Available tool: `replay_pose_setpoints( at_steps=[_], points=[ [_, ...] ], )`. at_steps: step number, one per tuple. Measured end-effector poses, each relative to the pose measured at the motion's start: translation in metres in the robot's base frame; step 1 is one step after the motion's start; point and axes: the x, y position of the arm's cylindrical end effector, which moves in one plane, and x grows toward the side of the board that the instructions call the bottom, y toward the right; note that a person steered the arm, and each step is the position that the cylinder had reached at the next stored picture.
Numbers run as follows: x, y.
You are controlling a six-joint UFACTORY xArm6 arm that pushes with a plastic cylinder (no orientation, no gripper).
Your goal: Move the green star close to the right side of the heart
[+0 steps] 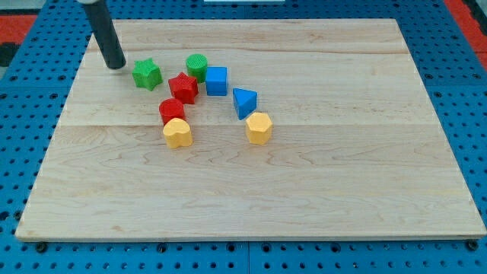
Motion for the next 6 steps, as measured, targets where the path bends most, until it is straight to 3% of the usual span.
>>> replay_pose_setpoints(
  at_steps=[1,2,4,5,6],
  points=[
    [-0.023,0.076],
    [0.013,0.062],
    [0.13,0.038],
    [0.159,0.022],
    [0.126,-0.004]
  ],
)
